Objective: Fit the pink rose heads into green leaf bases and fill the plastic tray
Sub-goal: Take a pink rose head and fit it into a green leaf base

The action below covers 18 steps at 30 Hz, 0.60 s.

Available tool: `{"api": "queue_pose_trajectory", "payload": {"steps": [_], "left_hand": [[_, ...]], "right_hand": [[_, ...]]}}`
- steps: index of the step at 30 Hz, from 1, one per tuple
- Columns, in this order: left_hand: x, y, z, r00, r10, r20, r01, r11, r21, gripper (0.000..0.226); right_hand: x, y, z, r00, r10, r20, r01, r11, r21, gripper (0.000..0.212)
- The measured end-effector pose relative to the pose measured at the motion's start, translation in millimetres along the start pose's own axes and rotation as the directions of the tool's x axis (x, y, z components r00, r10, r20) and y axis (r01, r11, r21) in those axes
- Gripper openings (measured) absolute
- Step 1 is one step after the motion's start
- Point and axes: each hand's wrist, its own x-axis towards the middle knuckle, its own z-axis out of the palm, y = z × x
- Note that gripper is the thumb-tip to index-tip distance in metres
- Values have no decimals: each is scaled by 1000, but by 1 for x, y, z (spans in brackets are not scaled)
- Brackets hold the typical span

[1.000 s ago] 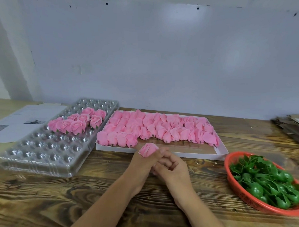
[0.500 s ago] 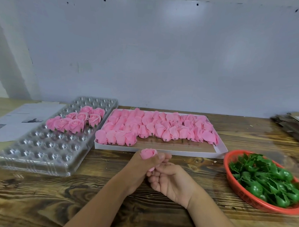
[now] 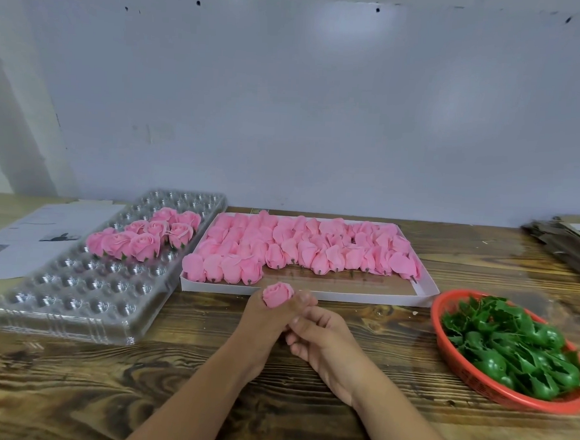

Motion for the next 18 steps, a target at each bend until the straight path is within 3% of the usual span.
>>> {"api": "queue_pose_trajectory", "payload": {"steps": [5, 10, 13, 16, 18], "left_hand": [[-1, 1, -3, 991, -43, 125, 43, 999, -2, 40], [-2, 3, -7, 966, -94, 239, 103, 994, -25, 42], [-2, 2, -4, 985, -80, 156, 83, 997, -9, 43], [-1, 0, -3, 997, -72, 25, 73, 997, -32, 36], [-1, -1, -2, 998, -62, 7, 62, 997, -43, 31]], "right_hand": [[-1, -7, 1, 985, 132, 110, -145, 982, 122, 8], [-3, -13, -3, 942, 279, 186, -309, 938, 155, 16], [-3, -11, -1, 950, 277, 144, -298, 942, 156, 17], [-2, -8, 1, 981, 175, 87, -184, 976, 114, 12], [-2, -5, 0, 988, 127, 82, -135, 985, 103, 11]]}}
